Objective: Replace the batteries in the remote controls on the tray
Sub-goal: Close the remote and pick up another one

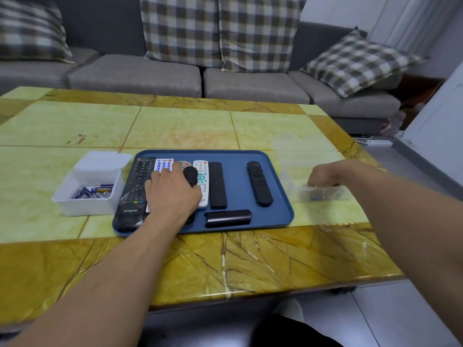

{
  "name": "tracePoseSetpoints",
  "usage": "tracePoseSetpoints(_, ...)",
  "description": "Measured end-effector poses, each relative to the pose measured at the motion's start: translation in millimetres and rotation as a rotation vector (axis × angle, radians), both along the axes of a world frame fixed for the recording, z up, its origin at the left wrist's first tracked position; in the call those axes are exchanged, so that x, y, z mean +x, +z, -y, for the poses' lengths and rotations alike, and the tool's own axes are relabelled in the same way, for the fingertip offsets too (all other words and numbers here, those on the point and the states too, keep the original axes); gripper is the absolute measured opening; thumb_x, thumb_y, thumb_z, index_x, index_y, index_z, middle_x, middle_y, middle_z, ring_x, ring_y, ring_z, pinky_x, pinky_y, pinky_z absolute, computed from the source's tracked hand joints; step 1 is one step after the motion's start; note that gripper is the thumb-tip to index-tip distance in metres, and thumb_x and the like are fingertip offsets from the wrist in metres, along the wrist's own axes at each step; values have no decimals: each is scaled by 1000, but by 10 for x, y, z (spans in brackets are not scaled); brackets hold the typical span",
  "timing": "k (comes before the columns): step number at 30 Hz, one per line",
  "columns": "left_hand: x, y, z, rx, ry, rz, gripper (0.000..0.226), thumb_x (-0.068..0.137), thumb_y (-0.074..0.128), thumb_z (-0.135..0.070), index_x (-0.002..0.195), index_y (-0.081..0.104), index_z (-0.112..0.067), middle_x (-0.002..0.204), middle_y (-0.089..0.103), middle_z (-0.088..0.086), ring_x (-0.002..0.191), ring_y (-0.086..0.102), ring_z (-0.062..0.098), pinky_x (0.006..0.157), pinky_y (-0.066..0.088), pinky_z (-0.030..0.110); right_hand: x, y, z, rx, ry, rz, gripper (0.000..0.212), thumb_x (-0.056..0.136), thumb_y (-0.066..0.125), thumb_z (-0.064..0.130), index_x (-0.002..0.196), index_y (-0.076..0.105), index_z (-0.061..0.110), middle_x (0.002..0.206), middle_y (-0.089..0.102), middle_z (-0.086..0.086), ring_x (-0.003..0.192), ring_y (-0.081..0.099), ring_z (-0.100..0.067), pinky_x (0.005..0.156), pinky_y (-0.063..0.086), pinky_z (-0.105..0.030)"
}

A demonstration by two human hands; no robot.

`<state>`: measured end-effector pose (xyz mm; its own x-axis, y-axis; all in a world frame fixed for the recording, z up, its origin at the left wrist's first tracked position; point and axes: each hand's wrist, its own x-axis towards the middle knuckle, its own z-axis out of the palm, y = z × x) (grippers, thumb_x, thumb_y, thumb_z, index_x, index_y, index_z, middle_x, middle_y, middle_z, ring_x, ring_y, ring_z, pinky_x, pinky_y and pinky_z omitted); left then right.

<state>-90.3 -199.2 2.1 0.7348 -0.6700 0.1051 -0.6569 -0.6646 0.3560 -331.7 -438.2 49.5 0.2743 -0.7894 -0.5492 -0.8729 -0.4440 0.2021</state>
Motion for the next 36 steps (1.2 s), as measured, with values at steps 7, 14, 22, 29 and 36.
tracePoseSetpoints(7, 8, -7, 14, -42, 2, -2, 60, 84, 64, -38, 139, 51, -21, 126, 63, 11, 123, 49, 35, 100, 38, 43, 158, 42, -1, 226, -210, 292, 19, 93, 64, 15, 107, 73, 5, 101, 71, -8, 76, 70, -19, 57, 53, -21)
tracePoseSetpoints(14, -73, -11, 48, -363, -63, -197, 44, 81, 65, -12, 125, 61, -16, 117, 61, 10, 98, 60, 34, 74, 44, 36, 280, 33, -1, 224, -174, 203, 43, 54, 92, 27, 92, 81, 10, 98, 77, -5, 87, 76, -23, 89, 59, -41)
tracePoseSetpoints(22, -267, 179, 72, -713, -145, -523, 10, 96, 62, -26, 97, 60, -16, 72, 64, 1, 60, 59, 14, 52, 43, 16, 330, -107, -7, -46, 24, 91, 39, 75, 78, 42, 98, 74, 11, 99, 73, -5, 85, 70, -24, 83, 59, -36)
tracePoseSetpoints(29, -372, 266, 15, -840, 58, -1404, 23, 106, 48, -25, 102, 56, -4, 74, 64, 13, 57, 61, 22, 58, 59, 35, 152, 271, -246, -197, -43, 666, 16, 93, 67, 16, 106, 70, 6, 88, 73, -10, 71, 63, -19, 65, 52, -31)
tracePoseSetpoints(36, -453, 280, -114, -832, 38, -1603, 23, 109, 37, -18, 110, 56, -5, 97, 72, 10, 69, 64, 19, 57, 56, 27, 338, 507, -1379, 594, -457, 1652, 15, 100, 56, 8, 114, 61, 5, 92, 70, -16, 77, 67, -24, 69, 57, -31)
